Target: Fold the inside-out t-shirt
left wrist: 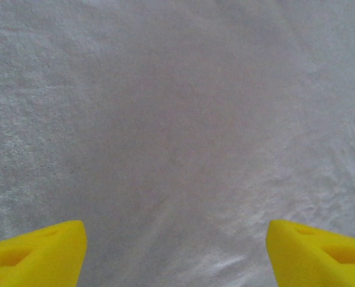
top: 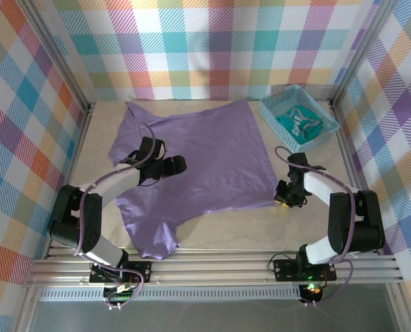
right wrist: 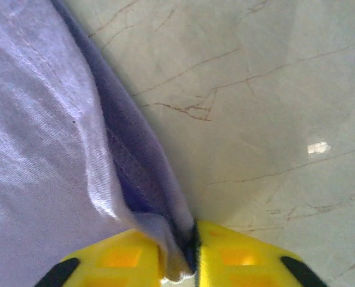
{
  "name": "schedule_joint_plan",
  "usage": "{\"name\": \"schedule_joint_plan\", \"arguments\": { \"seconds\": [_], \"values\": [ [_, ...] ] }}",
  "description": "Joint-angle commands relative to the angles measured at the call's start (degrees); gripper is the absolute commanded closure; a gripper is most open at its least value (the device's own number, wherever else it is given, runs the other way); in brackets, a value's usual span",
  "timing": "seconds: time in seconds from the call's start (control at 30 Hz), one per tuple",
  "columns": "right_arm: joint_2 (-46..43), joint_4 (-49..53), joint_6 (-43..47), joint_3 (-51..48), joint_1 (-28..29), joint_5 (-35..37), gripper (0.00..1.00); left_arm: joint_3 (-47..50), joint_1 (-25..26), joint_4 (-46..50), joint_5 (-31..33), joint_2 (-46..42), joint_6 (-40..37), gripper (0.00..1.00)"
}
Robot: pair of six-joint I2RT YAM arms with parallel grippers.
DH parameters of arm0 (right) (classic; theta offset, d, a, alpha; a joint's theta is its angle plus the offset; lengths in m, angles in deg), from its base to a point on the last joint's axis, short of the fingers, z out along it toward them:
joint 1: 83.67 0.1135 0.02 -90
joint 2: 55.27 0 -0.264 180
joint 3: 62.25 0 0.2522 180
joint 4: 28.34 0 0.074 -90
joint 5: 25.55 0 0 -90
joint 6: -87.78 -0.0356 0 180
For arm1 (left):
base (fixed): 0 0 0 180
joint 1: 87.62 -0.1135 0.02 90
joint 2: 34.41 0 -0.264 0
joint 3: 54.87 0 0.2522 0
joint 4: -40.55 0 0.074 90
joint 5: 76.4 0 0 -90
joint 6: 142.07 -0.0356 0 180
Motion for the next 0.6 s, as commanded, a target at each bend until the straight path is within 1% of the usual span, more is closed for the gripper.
{"name": "schedule_joint_plan", "arguments": {
  "seconds": [0.0, 0.2, 0.33, 0.57],
  "values": [
    [0.44, -1.73, -0.02, 1.08, -0.24, -1.19, 0.87, -0.37, 0.45, -1.32, -0.27, 3.75, -0.76, 0.21],
    [1.20, -0.03, 2.39, 5.09, -0.62, 0.41, 0.92, -7.98, 0.36, 0.69, 3.54, 12.40, -1.68, 0.21],
    [2.11, 1.43, 4.40, 7.03, -1.62, 2.14, 0.92, -13.55, 0.36, 1.99, 3.53, 17.69, -2.09, 0.21],
    [4.05, 1.67, 6.88, 9.23, -4.63, 2.45, 0.93, -18.21, 0.44, 3.31, 2.34, 22.00, -2.78, 0.21]
  ]
}}
